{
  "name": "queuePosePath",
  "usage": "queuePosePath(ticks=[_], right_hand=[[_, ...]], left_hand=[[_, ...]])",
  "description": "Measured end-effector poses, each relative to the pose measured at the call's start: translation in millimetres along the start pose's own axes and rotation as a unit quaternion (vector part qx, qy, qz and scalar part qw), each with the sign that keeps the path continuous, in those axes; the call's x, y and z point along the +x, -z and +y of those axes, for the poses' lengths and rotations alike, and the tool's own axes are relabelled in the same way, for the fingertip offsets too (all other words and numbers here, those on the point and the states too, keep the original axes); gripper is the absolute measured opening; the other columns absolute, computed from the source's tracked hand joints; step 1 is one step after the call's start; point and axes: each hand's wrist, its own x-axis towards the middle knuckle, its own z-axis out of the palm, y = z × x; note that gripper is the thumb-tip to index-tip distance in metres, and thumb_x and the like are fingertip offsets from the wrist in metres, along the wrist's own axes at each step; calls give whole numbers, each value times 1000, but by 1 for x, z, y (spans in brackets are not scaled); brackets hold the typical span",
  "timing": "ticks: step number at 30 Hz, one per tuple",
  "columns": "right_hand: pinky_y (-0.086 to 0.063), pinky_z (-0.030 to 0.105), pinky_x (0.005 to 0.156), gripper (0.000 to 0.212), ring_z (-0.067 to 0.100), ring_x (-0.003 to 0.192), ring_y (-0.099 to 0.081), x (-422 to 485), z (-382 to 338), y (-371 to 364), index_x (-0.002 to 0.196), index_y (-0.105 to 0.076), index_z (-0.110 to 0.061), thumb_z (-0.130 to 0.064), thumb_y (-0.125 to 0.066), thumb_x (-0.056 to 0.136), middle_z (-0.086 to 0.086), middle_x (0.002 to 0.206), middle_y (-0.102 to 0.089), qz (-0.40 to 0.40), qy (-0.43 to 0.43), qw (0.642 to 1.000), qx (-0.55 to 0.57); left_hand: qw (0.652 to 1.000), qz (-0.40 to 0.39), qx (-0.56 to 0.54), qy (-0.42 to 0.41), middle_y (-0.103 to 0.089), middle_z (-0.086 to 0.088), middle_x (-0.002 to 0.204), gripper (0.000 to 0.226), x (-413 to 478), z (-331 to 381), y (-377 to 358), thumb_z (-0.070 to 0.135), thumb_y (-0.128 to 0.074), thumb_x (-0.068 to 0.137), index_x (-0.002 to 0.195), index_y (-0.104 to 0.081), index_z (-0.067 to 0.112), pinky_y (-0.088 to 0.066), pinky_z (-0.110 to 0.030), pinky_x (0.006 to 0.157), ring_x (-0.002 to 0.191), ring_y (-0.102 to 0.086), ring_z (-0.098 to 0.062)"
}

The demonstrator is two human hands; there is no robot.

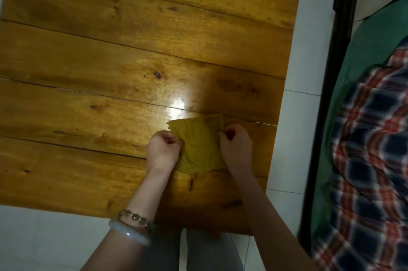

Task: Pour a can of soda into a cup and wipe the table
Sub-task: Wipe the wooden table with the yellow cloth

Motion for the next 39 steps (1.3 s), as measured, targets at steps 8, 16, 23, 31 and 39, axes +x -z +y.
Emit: queuePosePath(ticks=[8, 16, 23, 31, 39], right_hand=[[-38, 9, 60, 16, 0, 74, -50, 34, -6, 39, 106, -58, -12, -16, -59, 91, -7, 91, -55, 10, -13, 996, 82], [-36, -1, 53, 17, 0, 72, -49, 111, -42, 79, 107, -59, -11, -16, -60, 90, -3, 92, -55, 78, 9, 992, 99], [-39, 22, 74, 20, 12, 88, -53, 187, -77, 115, 108, -60, -7, -16, -58, 90, -1, 96, -57, 129, 22, 987, 94], [-41, 13, 57, 11, 5, 69, -50, 268, -109, 148, 97, -61, -9, -8, -58, 87, -6, 76, -54, 184, 30, 977, 108], [-41, 16, 57, 8, 5, 66, -49, 318, -120, 153, 92, -62, -8, -6, -59, 86, -7, 72, -52, 228, 45, 969, 87]], left_hand=[[989, -40, -57, -133, -53, 5, 73, 15, 4, 48, -17, 2, -61, 86, 93, -57, 15, -40, -3, 61, 70, -52, -5], [969, -84, -29, -229, -52, 8, 69, 14, 61, 135, -42, -1, -63, 83, 88, -59, 12, -42, -13, 67, 66, -50, -7], [952, -126, -15, -278, -48, 6, 67, 16, 98, 220, -69, 0, -63, 84, 87, -55, 14, -40, -12, 65, 62, -47, -5], [932, -127, 0, -338, -47, 7, 64, 18, 143, 313, -97, -1, -64, 83, 93, -56, 13, -44, -23, 75, 63, -47, -4], [919, -79, 69, -381, -50, 13, 69, 23, 171, 353, -116, 8, -67, 83, 106, -63, 9, -44, -22, 81, 83, -53, -10]])
